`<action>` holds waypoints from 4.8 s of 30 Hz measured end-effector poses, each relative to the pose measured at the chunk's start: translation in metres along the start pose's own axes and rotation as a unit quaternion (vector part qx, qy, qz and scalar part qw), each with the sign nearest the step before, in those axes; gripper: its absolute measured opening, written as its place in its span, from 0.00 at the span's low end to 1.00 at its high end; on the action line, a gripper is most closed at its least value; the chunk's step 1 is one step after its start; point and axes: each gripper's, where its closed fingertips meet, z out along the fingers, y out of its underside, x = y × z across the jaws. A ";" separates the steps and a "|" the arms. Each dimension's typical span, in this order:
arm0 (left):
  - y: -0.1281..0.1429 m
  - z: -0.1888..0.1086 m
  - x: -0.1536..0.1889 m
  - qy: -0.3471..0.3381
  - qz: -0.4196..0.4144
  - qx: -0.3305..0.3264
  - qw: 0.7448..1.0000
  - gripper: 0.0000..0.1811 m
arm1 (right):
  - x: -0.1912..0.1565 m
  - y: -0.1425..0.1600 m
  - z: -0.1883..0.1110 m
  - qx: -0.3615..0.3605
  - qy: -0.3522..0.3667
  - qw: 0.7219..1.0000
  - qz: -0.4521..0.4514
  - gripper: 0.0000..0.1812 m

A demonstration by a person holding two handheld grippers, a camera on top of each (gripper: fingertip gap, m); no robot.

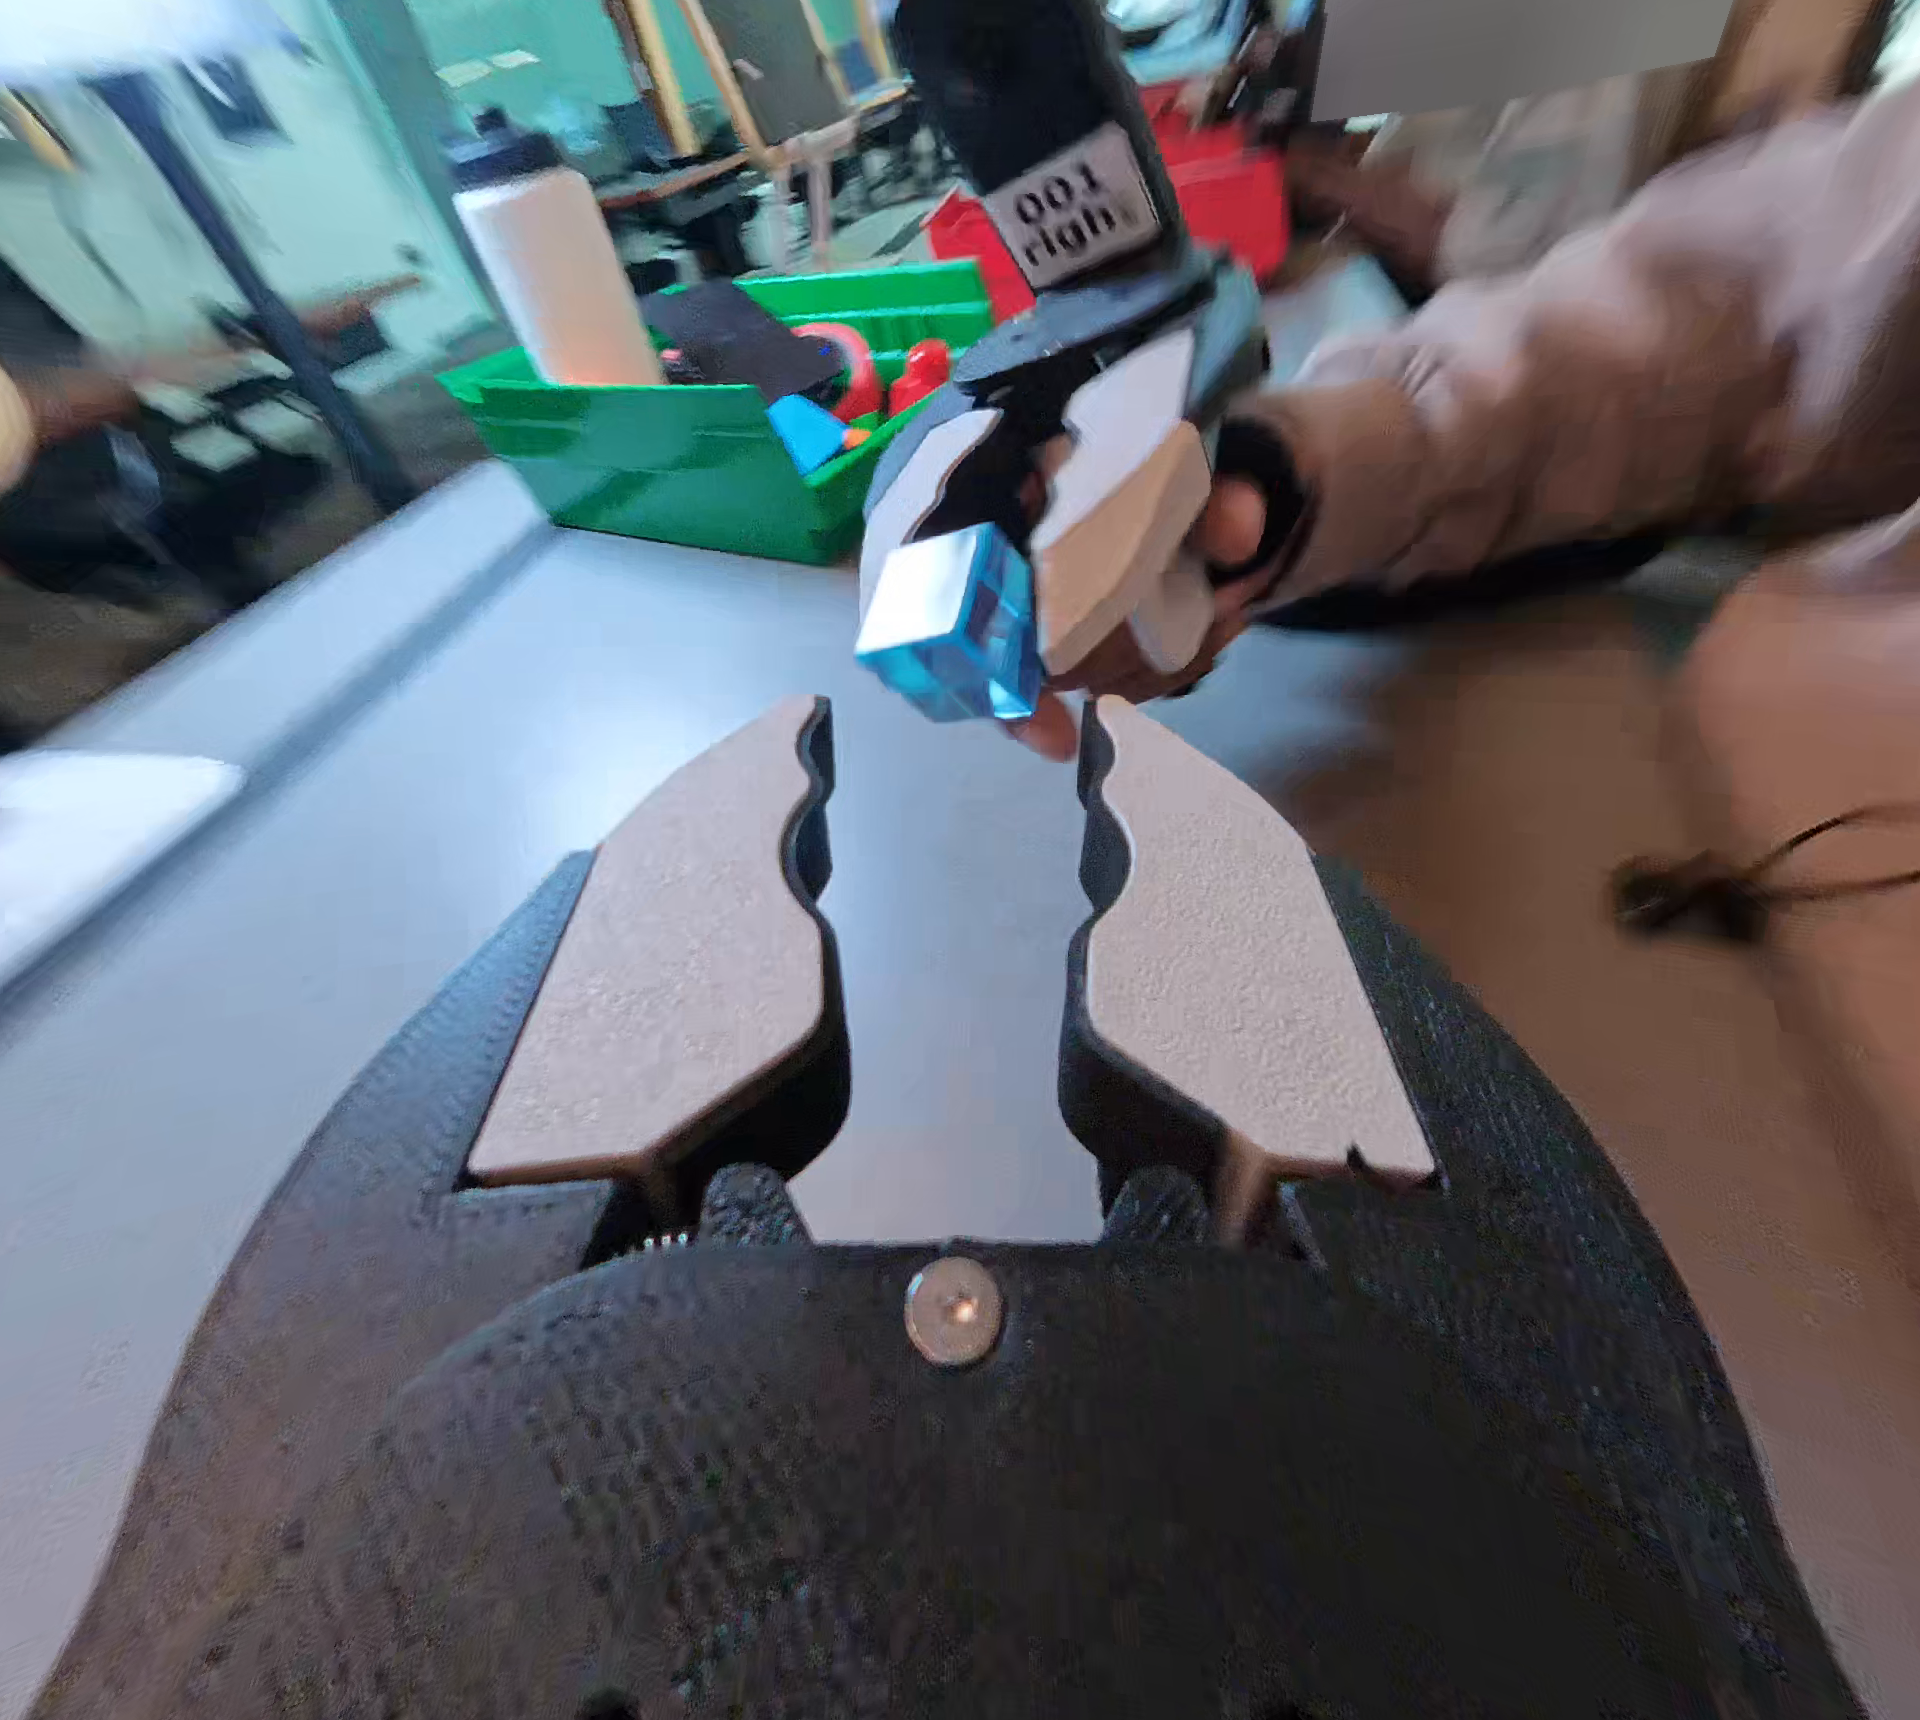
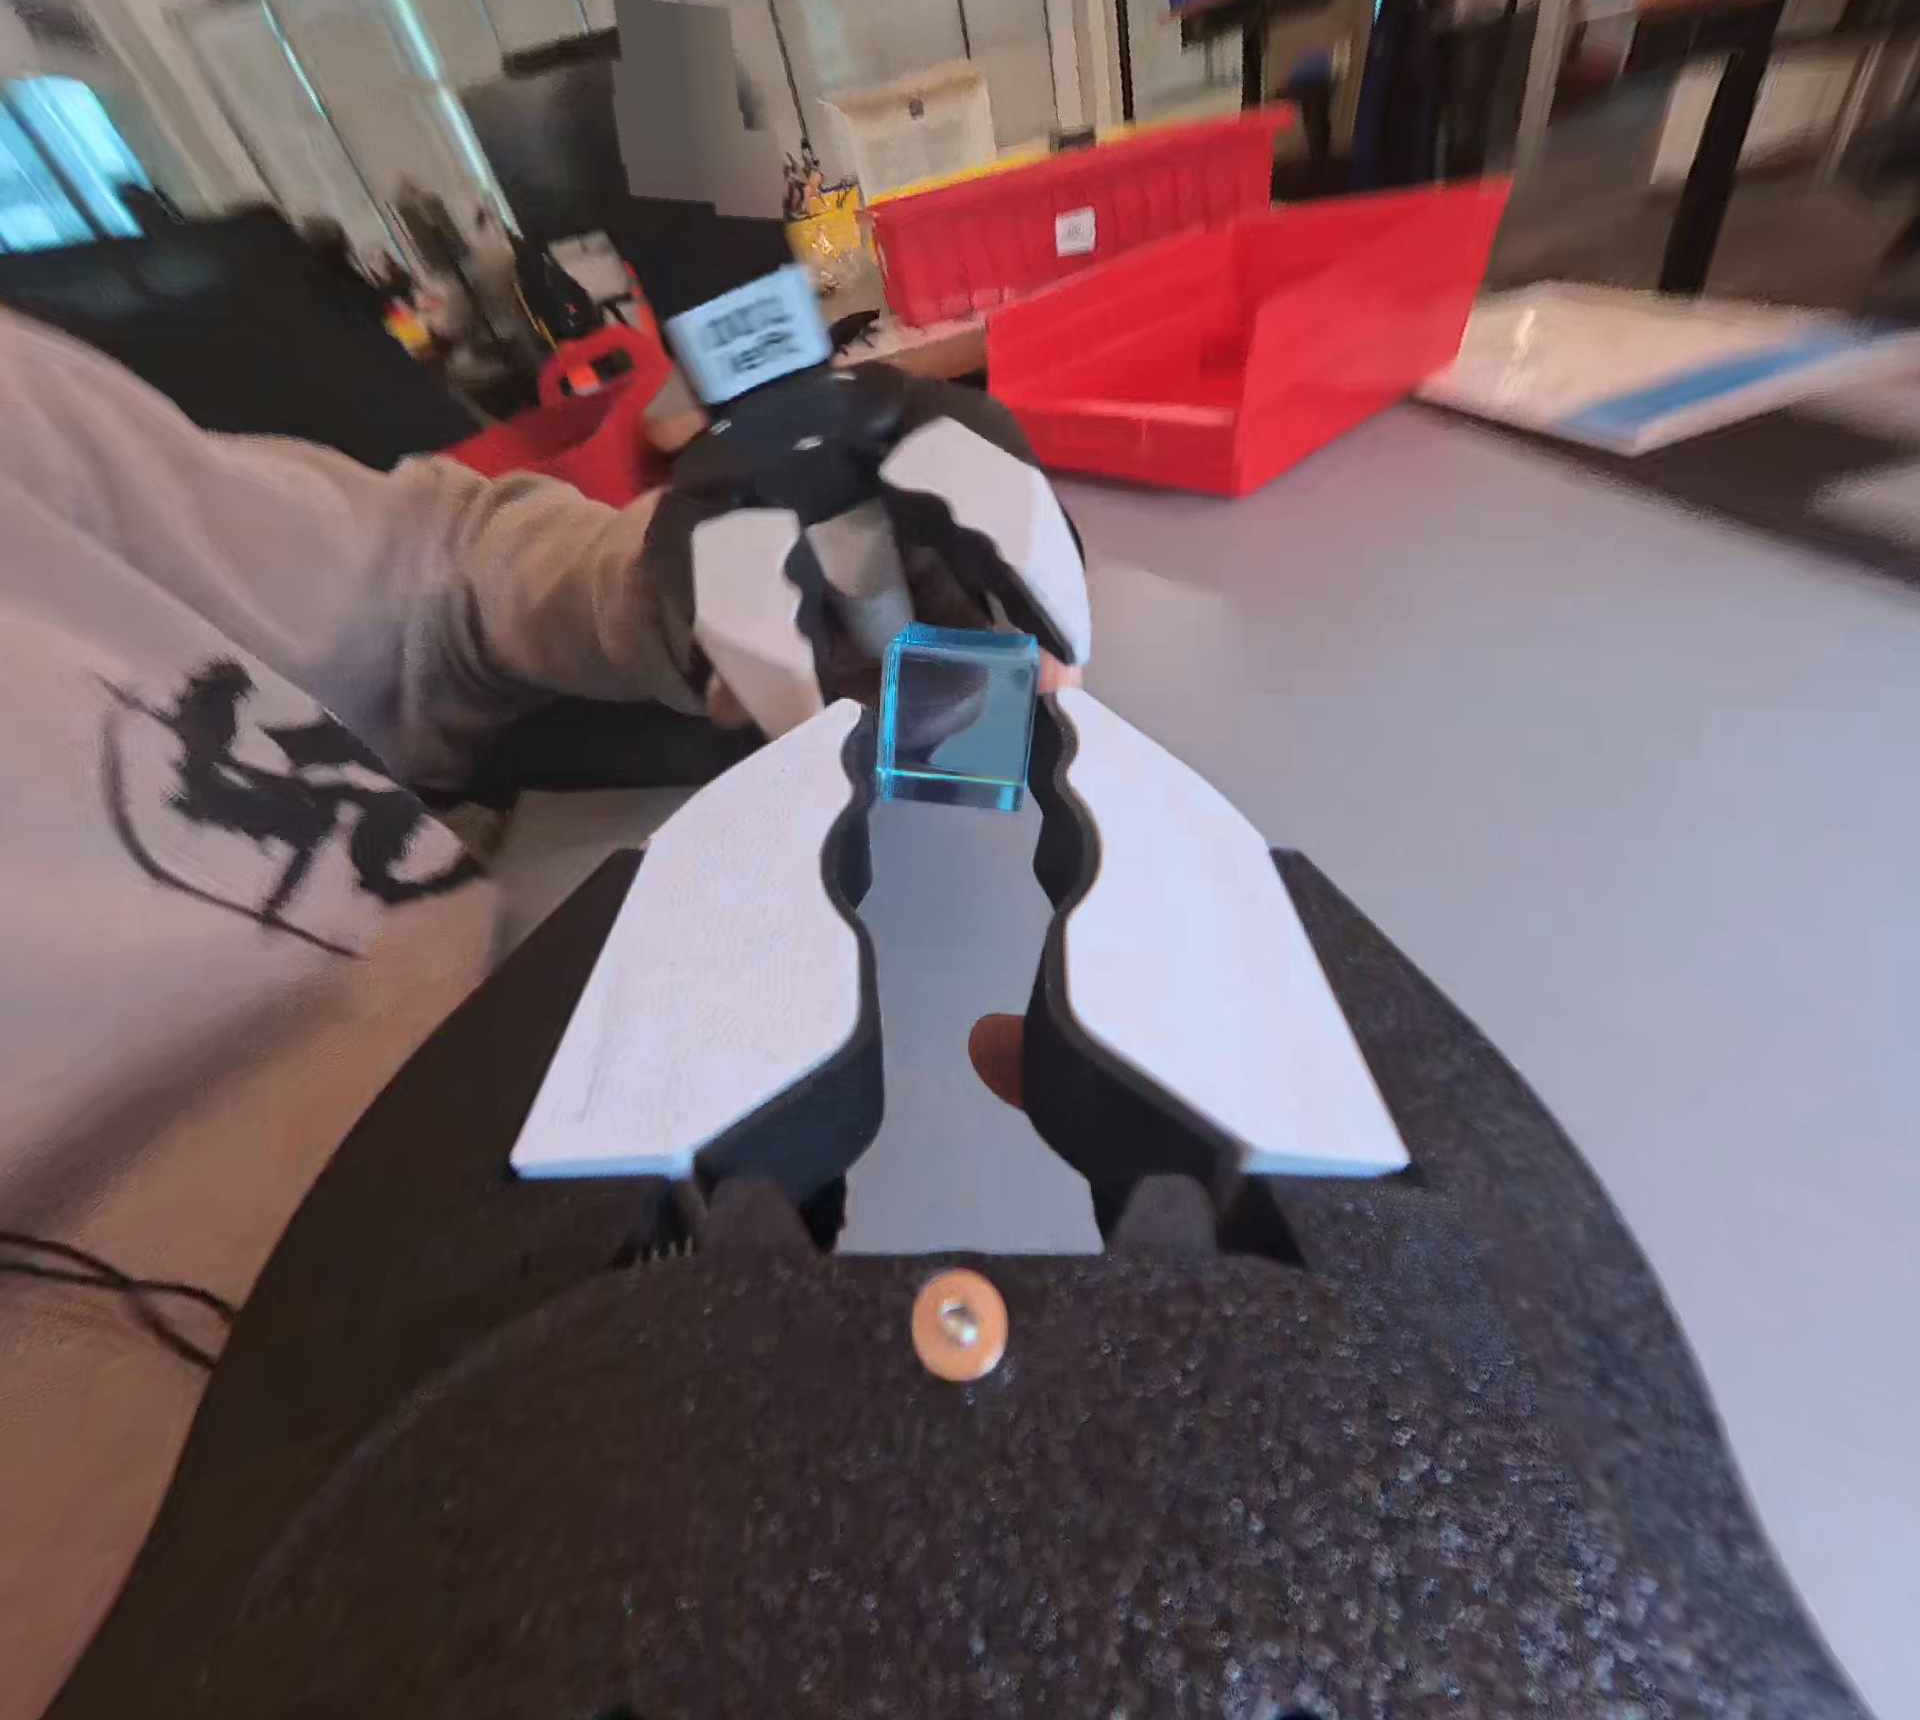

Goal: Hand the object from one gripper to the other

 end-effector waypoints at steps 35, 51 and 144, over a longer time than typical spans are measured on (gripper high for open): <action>-0.022 -0.008 0.006 0.054 -0.099 0.062 0.992 0.26 | -0.009 -0.008 -0.005 0.027 -0.016 0.999 0.011 0.15; 0.027 0.017 -0.006 -0.018 -0.217 -0.067 0.974 0.24 | 0.021 0.023 0.003 -0.243 0.310 0.759 -0.519 0.15; -0.005 -0.002 0.004 0.093 -0.177 0.038 0.979 0.17 | -0.010 0.003 0.004 -0.043 0.162 0.917 -0.362 0.16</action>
